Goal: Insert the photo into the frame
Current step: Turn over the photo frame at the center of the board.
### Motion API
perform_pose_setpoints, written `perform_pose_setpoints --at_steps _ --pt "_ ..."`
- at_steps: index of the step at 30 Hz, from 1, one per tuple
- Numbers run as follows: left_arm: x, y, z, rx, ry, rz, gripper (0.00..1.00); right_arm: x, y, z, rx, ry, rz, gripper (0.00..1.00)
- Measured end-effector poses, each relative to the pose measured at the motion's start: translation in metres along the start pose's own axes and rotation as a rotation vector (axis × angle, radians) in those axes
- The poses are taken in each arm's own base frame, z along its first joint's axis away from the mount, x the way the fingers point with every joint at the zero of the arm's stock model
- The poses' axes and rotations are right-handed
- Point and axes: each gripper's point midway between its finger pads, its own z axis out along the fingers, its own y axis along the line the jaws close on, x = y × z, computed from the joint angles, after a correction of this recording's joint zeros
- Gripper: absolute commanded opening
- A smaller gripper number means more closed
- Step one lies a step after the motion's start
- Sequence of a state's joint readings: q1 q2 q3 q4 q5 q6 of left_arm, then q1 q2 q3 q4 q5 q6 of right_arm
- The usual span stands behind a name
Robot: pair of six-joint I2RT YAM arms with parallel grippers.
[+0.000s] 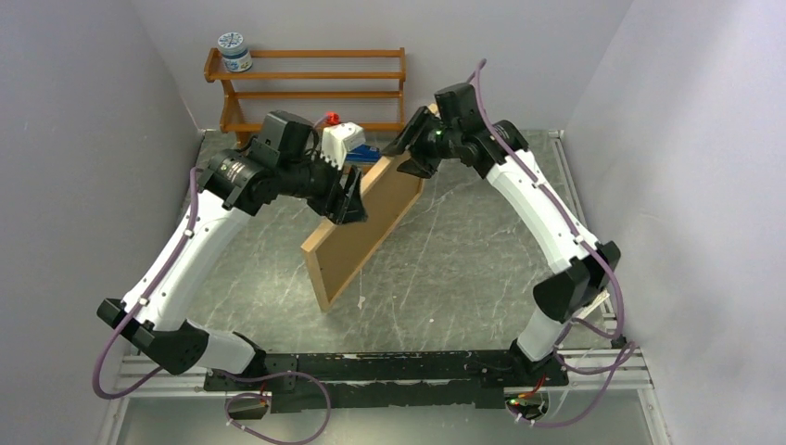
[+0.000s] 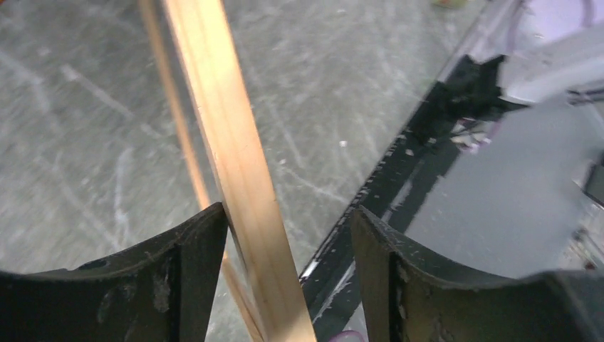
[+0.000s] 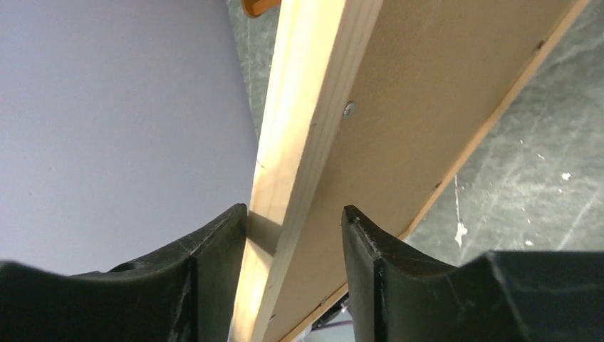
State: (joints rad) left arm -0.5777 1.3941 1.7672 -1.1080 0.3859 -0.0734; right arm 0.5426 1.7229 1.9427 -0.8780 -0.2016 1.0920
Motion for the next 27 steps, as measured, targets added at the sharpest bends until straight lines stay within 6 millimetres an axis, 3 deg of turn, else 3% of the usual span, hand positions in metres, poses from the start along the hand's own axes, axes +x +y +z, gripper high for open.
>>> perform_pose_setpoints --at_steps 4,8,14,21,24,27 --pt "-0.007 -0.033 -0.001 0.191 -0.027 0.012 0.75 -0.001 -0.016 -0.019 0.009 -0.009 0.019 0.53" --pt "-0.018 -0.058 -0.004 0.341 -0.067 0.012 0.77 -0.003 -0.045 -0.025 0.058 -0.012 0.054 0.65" --pt "-0.035 -0.070 -0.005 0.411 -0.124 -0.007 0.77 -0.005 -0.092 -0.039 0.111 -0.021 0.094 0.49" --pt "-0.035 -0.034 0.017 0.221 -0.142 -0.104 0.77 -0.017 -0.147 -0.074 0.093 -0.093 0.101 0.43" --pt "-0.014 -0.001 0.038 0.090 -0.107 -0.222 0.77 -0.021 -0.172 -0.080 0.055 -0.098 0.073 0.43" --pt "0.016 0.032 0.057 -0.023 -0.053 -0.344 0.76 -0.027 -0.191 -0.072 0.008 -0.097 0.040 0.43"
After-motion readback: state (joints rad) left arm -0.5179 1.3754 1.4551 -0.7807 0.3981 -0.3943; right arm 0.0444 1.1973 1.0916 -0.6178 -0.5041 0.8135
